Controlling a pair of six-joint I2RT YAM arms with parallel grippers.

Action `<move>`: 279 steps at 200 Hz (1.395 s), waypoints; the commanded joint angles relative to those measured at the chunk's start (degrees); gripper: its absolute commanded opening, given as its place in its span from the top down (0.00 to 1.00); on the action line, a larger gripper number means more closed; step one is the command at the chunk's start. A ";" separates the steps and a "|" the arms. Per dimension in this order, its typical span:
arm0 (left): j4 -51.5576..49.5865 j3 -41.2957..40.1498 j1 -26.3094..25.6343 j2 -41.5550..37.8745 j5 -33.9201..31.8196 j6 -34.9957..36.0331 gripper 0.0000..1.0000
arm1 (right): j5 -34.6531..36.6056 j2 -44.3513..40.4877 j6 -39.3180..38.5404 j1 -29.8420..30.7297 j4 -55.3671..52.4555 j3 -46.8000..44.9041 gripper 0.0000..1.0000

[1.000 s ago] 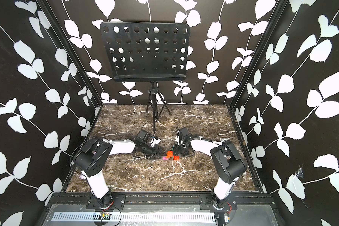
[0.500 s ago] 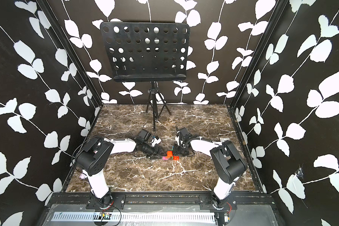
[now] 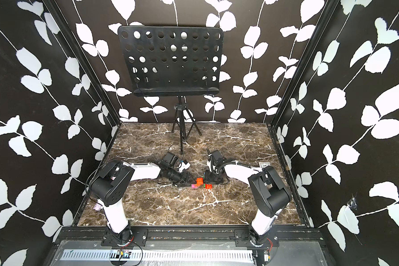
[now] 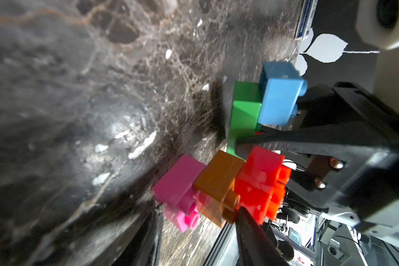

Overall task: Assemble the letter y with lego
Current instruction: Assemble the lego brick with the lego brick.

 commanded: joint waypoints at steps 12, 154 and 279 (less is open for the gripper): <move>-5.93 -3.13 0.52 3.59 -9.28 1.92 0.50 | 6.31 -3.65 -6.75 -0.30 -10.47 5.97 0.71; -3.66 -4.27 1.15 3.29 -9.28 4.69 0.51 | 10.97 -2.04 -68.02 7.00 -25.96 23.53 0.71; -4.05 -4.23 1.54 3.42 -9.50 5.00 0.51 | 11.93 6.89 -77.41 10.98 -31.69 27.51 0.72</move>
